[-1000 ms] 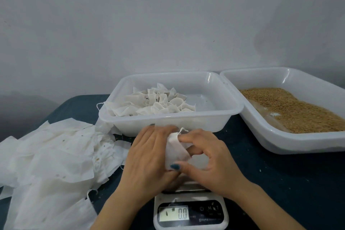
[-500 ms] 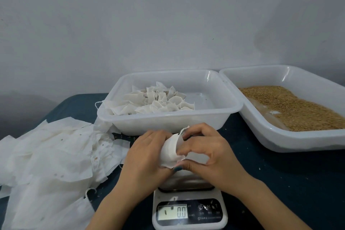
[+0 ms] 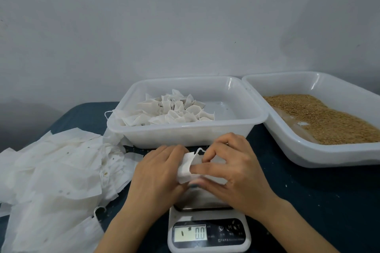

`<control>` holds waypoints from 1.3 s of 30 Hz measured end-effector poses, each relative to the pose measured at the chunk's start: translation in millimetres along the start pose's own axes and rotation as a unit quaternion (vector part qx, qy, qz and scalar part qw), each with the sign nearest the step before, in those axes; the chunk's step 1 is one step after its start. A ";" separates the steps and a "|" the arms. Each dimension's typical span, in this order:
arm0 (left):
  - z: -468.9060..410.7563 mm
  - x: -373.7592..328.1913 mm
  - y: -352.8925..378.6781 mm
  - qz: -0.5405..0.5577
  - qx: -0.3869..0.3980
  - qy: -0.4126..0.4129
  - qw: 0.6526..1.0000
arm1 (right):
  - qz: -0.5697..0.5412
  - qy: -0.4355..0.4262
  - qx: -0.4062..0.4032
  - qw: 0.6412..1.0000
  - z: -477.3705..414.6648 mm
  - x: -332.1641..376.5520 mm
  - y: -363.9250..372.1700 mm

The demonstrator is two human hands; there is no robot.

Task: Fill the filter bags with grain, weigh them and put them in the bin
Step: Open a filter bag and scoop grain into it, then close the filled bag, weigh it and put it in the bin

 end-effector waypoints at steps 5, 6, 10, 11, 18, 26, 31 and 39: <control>1.6 4.9 2.8 0.024 0.020 -0.026 0.999 | -0.033 -0.027 0.022 0.999 -1.4 10.9 5.7; 1.7 5.5 3.1 0.029 0.018 -0.028 0.999 | -0.029 -0.034 0.022 0.999 -1.1 12.0 6.4; -0.3 4.3 2.7 0.039 0.001 -0.022 0.999 | 0.006 -0.053 0.002 0.999 -0.1 12.6 2.7; -0.7 3.8 2.7 0.039 -0.002 -0.020 0.999 | 0.017 -0.056 -0.005 0.998 -0.1 13.0 1.3; 4.5 15.4 9.2 0.074 0.010 -0.071 0.995 | -0.025 -0.014 -0.045 0.999 -4.3 7.5 -10.8; 7.1 23.8 14.6 0.087 0.036 -0.121 0.988 | 0.067 0.333 -0.049 0.939 2.3 -86.6 -42.7; 7.2 25.9 18.1 0.086 0.046 -0.137 0.986 | 0.178 0.439 0.063 0.879 10.9 -155.6 -78.5; 6.5 21.8 13.0 0.054 0.024 -0.115 0.992 | 0.297 0.554 0.317 0.710 44.2 -237.7 -95.2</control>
Point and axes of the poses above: each hand's wrist, its own z-axis away from the middle knuckle, its own y-axis out of the palm, x = y × z, the point moved 7 cm from there along -z, towards the middle knuckle, and after that the axes turned 3 degrees about y, right-handed, at the moved point
